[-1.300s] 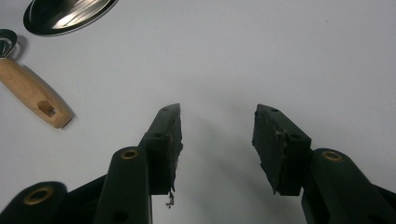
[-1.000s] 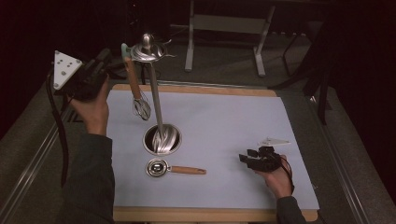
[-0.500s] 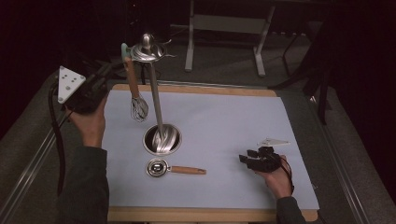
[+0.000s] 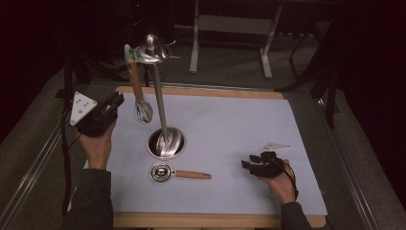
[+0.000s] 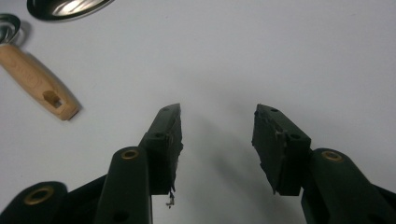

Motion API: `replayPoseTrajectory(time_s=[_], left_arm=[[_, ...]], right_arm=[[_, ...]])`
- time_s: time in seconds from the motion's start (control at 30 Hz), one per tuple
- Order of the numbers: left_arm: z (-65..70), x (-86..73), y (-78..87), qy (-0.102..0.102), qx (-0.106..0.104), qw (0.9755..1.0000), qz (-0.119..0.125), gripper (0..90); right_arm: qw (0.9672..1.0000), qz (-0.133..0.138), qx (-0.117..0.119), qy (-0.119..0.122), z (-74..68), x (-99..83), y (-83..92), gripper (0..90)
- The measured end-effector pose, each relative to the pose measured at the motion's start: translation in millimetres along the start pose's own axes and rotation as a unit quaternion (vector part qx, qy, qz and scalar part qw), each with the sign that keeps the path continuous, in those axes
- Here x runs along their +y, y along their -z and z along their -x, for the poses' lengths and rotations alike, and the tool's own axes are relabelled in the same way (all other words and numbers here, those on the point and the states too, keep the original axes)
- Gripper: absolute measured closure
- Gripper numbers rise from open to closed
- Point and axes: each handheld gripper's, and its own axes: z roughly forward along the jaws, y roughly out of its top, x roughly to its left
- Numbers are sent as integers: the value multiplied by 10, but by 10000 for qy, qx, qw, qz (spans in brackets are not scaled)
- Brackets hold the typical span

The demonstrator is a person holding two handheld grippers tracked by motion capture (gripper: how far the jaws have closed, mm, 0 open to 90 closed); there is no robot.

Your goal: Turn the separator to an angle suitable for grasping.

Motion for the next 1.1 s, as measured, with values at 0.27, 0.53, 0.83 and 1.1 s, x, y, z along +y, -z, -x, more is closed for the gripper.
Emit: replayPoseTrajectory(time_s=[0.27, 0.53, 0.83, 1.1], left_arm=[[13, -472, -51, 319, -77, 9985, -445, 739], [16, -803, -4, 357, -104, 9955, -874, 710], [39, -1203, 35, 431, -76, 9901, -1331, 698], [1, -1439, -20, 588, -97, 9849, -1625, 698]], right_arm=[[9996, -189, 76, 209, -139, 3, -124, 518], [9986, -266, 192, 421, -298, 30, -207, 521], [9958, -202, 592, 664, -595, 85, -302, 570], [9898, -357, 926, 1023, -920, 72, -411, 898]])
